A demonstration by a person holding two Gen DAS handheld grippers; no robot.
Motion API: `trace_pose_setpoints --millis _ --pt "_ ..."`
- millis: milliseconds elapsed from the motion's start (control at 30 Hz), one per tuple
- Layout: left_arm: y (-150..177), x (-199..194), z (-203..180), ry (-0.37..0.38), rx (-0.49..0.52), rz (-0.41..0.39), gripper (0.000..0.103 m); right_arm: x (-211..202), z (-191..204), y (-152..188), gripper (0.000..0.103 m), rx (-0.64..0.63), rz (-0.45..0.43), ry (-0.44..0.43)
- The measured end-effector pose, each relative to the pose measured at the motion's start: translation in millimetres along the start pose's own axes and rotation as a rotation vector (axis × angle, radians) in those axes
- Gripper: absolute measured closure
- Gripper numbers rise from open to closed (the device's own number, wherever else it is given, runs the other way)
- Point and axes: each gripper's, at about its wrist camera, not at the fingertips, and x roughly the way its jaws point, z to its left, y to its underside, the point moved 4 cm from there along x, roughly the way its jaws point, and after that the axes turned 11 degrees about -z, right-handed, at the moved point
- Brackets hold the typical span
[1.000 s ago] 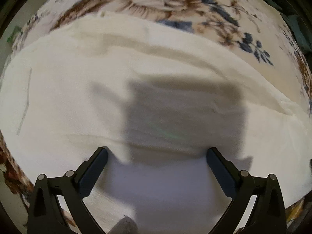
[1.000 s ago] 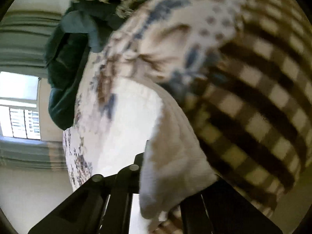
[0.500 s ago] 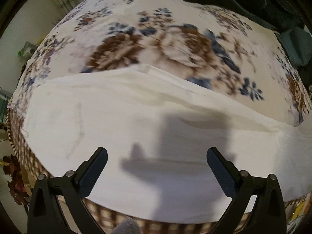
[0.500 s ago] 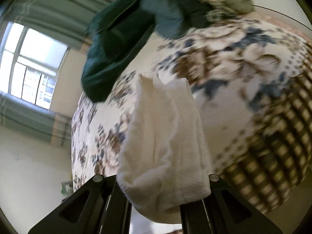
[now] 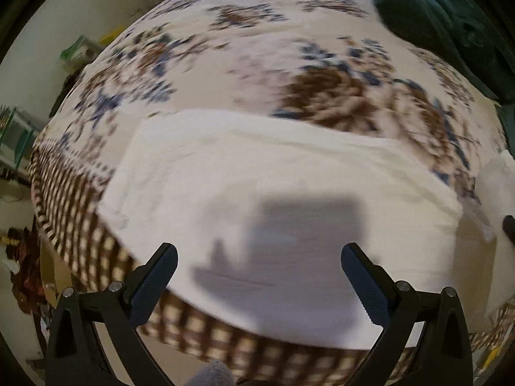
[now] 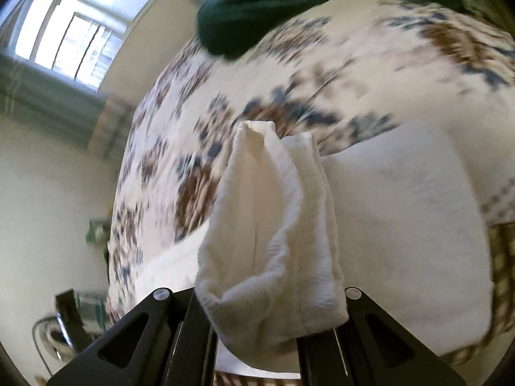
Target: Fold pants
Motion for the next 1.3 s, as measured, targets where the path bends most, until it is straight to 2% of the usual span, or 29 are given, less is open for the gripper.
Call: trace_pose_setpoints --millis 100,267,300,367,400,433,467,500,533,633,767,867,933,1033,1133,1300 --pt "8 6 32 -0.028 -0.024 0.026 0.000 29 32 30 0.098 -0.075 0.065 -0.009" --pt "18 13 73 -0.069 -0.068 0.058 0.000 74 63 86 0.098 -0.239 0.183 0.058" --pt "19 14 79 -0.074 -0.081 0.062 0.000 83 66 98 0.097 -0.282 0.230 0.075" --pt "20 16 87 -0.077 -0.111 0.072 0.000 95 67 116 0.088 -0.346 0.315 0.129" --pt "20 17 90 -0.075 -0.130 0.077 0.000 97 67 121 0.081 -0.363 0.343 0.133" --pt "19 18 91 -0.069 -0.145 0.080 0.000 95 70 125 0.059 -0.362 0.385 0.108" --pt "18 18 91 -0.056 -0.161 0.084 0.000 91 70 126 0.042 -0.362 0.406 0.105" --pt "15 18 90 -0.041 -0.175 0.087 0.000 87 70 125 0.010 -0.374 0.408 0.127" --pt "12 18 87 -0.025 -0.188 0.085 0.000 78 68 121 0.004 -0.398 0.393 0.163" --pt "1 15 72 0.027 -0.201 0.076 0.000 56 62 108 0.004 -0.425 0.357 0.234" --pt "-12 16 38 0.104 -0.182 0.077 0.000 37 33 83 0.003 -0.435 0.342 0.365" --pt "-16 21 13 0.158 -0.184 0.107 0.000 25 26 70 0.003 -0.453 0.364 0.360" --pt "-19 23 -1 0.172 -0.183 0.114 0.000 12 25 63 0.003 -0.471 0.339 0.364" --pt "-23 24 -11 0.196 -0.205 0.115 0.000 -4 8 53 0.003 -0.384 0.349 0.322" --pt "-23 28 -22 0.208 -0.203 0.124 0.000 4 -5 54 0.003 -0.347 0.354 0.358" --pt "-18 38 -40 0.251 -0.225 0.185 0.000 9 -47 53 0.003 -0.233 0.394 0.402"
